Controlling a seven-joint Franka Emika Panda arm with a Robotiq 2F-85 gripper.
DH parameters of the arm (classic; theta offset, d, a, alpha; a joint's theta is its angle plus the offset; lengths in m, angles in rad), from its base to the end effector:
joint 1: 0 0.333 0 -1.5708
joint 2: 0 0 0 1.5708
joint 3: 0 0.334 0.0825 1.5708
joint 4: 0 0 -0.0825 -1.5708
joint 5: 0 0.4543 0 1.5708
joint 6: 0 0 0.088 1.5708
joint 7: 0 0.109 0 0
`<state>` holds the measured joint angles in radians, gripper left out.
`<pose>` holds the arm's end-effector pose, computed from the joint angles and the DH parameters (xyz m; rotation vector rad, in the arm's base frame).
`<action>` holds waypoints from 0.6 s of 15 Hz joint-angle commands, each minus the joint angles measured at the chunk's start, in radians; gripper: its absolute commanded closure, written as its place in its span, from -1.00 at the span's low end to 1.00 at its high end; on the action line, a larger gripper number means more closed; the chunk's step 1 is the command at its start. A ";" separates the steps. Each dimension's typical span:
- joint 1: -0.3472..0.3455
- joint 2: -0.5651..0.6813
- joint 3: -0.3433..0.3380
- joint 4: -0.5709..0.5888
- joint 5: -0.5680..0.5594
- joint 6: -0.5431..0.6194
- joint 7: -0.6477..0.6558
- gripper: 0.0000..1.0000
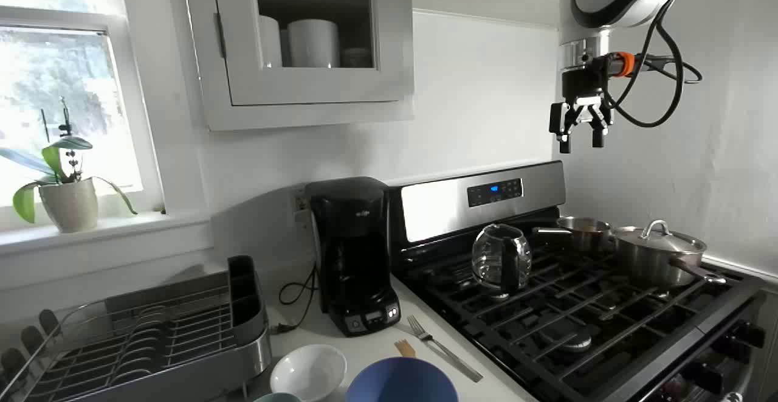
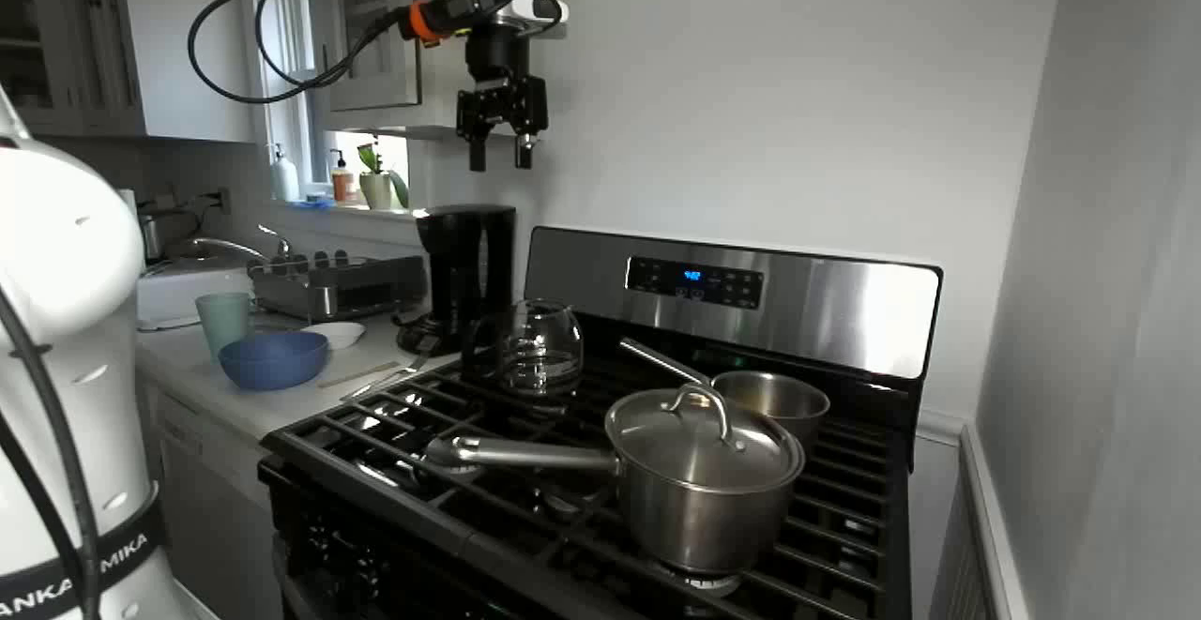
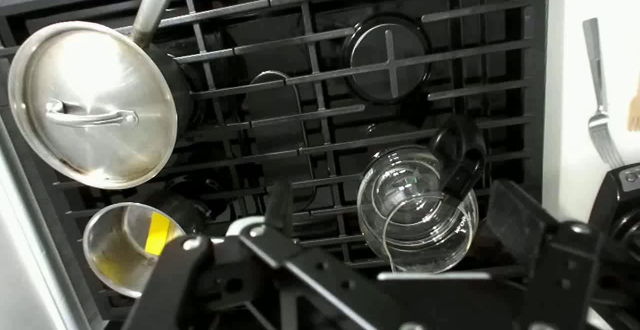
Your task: Rotate the fork on the counter top anticlockwise once to make the fork face the opposite direction of its original position
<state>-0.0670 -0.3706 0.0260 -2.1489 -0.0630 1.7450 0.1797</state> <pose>0.5012 -0.0252 0.5496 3.0509 -0.3225 -0.0437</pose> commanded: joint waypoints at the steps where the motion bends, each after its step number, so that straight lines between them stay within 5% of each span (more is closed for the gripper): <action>1: 0.008 0.001 -0.007 0.002 -0.002 -0.002 0.002 -1.00; 9: 0.023 -0.008 0.004 -0.010 0.012 0.022 -0.003 -1.00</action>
<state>-0.0666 -0.3706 0.0258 -2.1489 -0.0630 1.7450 0.1797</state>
